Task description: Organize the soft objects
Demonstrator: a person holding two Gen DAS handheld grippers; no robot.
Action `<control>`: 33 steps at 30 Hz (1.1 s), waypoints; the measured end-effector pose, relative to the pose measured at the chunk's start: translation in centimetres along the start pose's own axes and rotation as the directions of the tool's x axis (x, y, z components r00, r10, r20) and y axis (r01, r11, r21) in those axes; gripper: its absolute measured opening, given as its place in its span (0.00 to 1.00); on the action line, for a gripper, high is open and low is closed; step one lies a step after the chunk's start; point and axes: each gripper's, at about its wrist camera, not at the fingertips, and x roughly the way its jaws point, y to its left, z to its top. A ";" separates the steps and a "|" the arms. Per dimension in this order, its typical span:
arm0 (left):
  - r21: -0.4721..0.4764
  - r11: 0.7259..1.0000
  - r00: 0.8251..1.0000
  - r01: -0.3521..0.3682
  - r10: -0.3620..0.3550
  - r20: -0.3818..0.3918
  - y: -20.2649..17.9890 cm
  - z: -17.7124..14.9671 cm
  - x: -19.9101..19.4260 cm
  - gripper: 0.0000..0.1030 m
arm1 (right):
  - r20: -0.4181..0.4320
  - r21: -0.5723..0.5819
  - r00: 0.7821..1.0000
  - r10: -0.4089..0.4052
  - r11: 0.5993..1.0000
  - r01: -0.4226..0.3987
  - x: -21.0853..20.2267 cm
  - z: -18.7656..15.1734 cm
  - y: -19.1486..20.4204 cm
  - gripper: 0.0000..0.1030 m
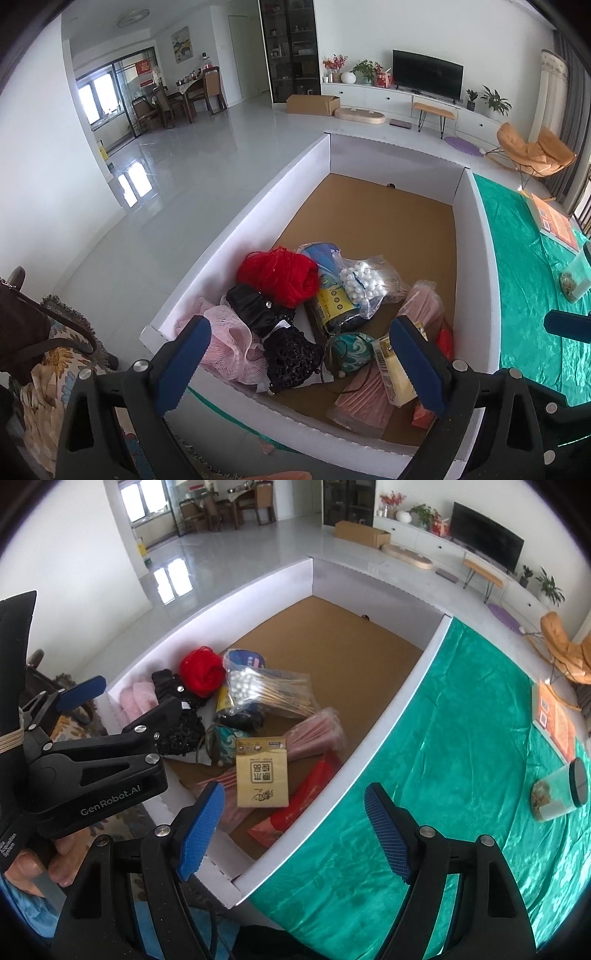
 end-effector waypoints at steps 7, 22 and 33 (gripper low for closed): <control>0.002 0.999 0.999 -0.040 0.040 0.009 0.1 0.0 0.2 0.94 | -0.008 0.003 1.000 -0.011 1.000 0.011 0.2 0.0 0.0 0.78; -0.019 1.000 1.000 0.014 -0.014 -0.020 1.0 -0.3 -0.1 0.94 | -0.018 0.007 1.000 -0.019 1.000 0.019 0.0 0.1 1.1 0.78; -0.024 0.998 0.998 0.066 -0.066 -0.022 1.4 -0.3 -0.7 0.94 | -0.008 0.019 1.000 -0.004 1.000 0.004 -0.8 -0.2 1.7 0.78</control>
